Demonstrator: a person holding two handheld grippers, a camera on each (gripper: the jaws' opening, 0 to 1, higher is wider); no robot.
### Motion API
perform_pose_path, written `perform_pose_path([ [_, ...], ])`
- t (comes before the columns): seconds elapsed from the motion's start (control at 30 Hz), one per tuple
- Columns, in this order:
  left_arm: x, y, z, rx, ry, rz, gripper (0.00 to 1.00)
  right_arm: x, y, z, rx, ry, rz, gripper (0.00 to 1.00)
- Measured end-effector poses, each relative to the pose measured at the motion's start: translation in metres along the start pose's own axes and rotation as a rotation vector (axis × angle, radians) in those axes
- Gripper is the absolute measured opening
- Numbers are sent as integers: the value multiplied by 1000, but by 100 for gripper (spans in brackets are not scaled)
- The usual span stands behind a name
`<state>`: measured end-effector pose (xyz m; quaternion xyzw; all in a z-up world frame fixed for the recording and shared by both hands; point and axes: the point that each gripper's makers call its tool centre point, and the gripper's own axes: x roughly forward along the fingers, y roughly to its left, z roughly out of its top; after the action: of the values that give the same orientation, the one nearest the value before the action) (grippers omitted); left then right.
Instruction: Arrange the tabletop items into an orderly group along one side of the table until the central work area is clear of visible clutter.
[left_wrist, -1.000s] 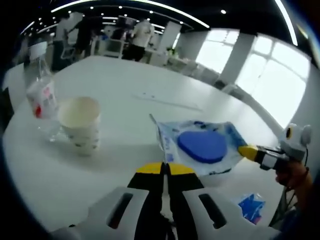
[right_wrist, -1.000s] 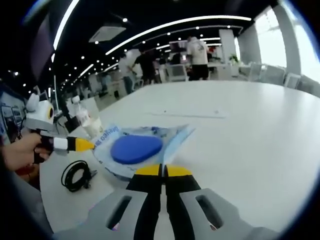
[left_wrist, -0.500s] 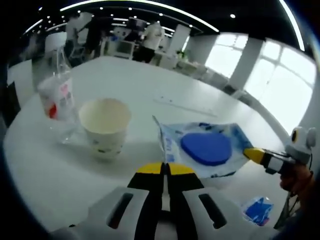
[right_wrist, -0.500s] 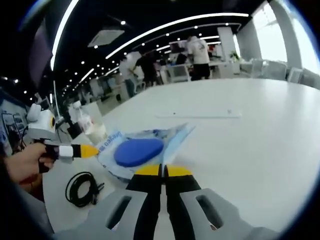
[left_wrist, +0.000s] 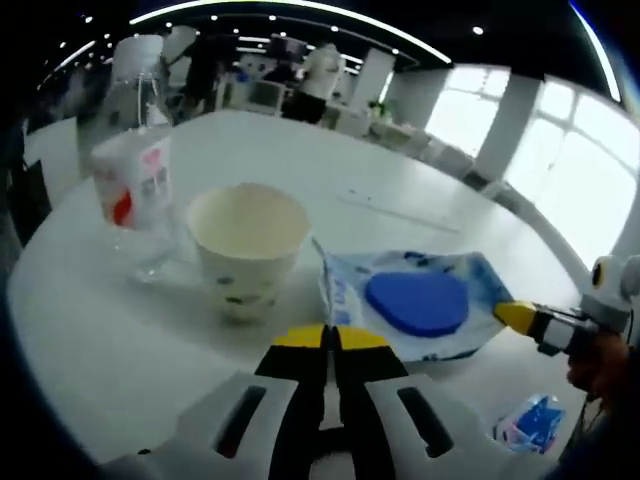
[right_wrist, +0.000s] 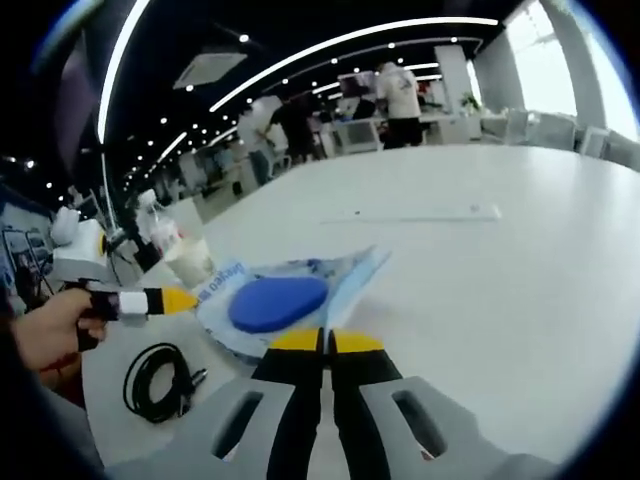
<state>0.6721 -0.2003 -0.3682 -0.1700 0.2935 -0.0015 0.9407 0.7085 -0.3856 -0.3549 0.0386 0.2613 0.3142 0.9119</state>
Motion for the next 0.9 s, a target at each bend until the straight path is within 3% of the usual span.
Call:
perform_pose_path([
  [0.3, 3, 6, -9, 12, 5, 20, 0, 4, 2, -11, 0, 33, -2, 3],
  [0.57, 5, 7, -12, 30, 7, 33, 0, 4, 0, -29, -42, 105, -23, 2],
  [0.63, 5, 6, -11, 59, 0, 39, 0, 4, -1, -30, -29, 110, -20, 2],
  [0.9, 7, 7, -14, 47, 3, 55, 1, 7, -6, -29, -12, 104, -40, 4],
])
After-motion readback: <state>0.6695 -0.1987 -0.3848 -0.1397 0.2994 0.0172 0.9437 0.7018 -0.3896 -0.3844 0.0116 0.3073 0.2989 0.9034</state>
